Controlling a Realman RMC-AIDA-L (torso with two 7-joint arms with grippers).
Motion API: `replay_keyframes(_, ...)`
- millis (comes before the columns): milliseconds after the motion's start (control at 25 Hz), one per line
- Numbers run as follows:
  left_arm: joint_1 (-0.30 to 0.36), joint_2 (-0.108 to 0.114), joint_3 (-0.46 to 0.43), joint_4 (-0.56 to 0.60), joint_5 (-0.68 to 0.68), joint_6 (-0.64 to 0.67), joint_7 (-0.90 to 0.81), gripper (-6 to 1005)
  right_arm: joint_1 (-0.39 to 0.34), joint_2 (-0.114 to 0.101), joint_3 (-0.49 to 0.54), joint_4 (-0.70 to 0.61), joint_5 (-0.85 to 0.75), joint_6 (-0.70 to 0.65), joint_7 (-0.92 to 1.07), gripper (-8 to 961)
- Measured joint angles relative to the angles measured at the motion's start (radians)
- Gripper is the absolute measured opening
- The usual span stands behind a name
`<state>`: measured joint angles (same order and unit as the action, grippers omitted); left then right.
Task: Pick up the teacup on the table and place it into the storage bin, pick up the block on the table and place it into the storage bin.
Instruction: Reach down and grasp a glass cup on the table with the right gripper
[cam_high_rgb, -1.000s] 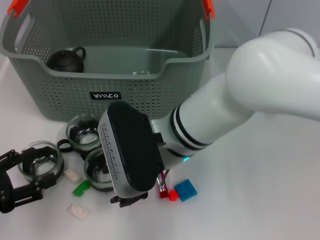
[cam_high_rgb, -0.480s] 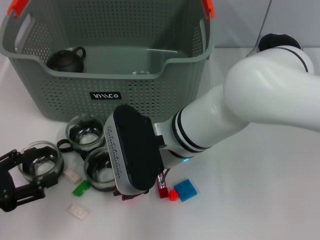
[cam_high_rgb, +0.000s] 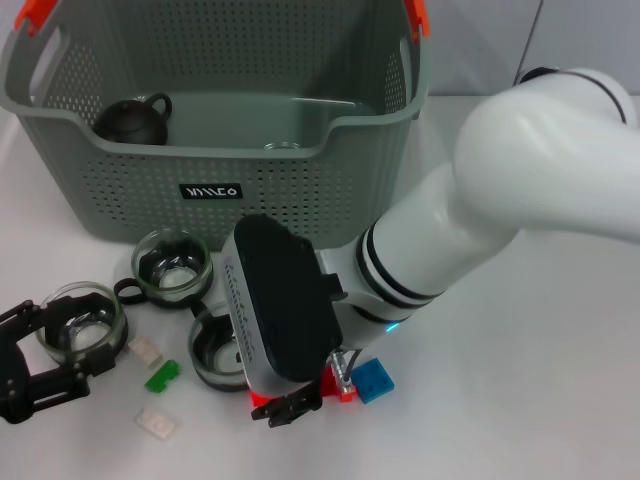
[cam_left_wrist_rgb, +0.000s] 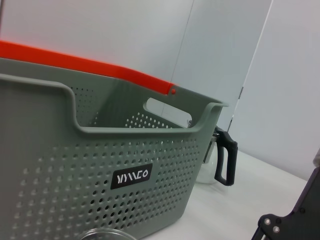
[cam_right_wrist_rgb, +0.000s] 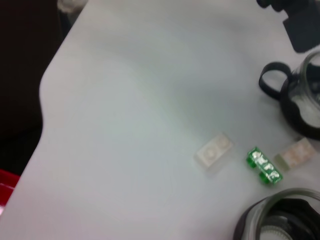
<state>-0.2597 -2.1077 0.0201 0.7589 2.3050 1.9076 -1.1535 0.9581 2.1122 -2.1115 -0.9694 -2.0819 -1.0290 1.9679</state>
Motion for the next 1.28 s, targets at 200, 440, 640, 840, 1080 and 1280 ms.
replay_keyframes(200,-0.001,0.0,0.0,0.0,-0.001,0.0,0.0,899,0.004,-0.001,0.044,-0.024,-0.037,-0.067,0.029,585)
replay_keyframes(440,-0.001,0.0,0.002,-0.009,-0.005,-0.002,0.001,899,-0.006,0.002,0.025,-0.019,-0.061,0.036,0.034,568)
replay_keyframes(640,0.001,0.0,0.0,-0.01,-0.005,-0.002,0.001,898,-0.011,0.009,-0.007,-0.001,-0.049,0.089,0.028,554)
replay_keyframes(840,0.0,0.0,-0.002,-0.01,-0.007,-0.005,0.002,898,-0.013,0.012,-0.029,0.029,-0.039,0.115,0.027,540)
replay_keyframes(1080,-0.002,0.0,0.0,-0.01,-0.007,-0.006,0.002,898,-0.013,0.012,-0.033,0.033,-0.038,0.109,0.043,524)
replay_keyframes(1280,-0.003,-0.001,0.0,-0.012,-0.007,-0.006,0.002,897,-0.008,0.012,-0.032,0.032,-0.037,0.108,0.049,510)
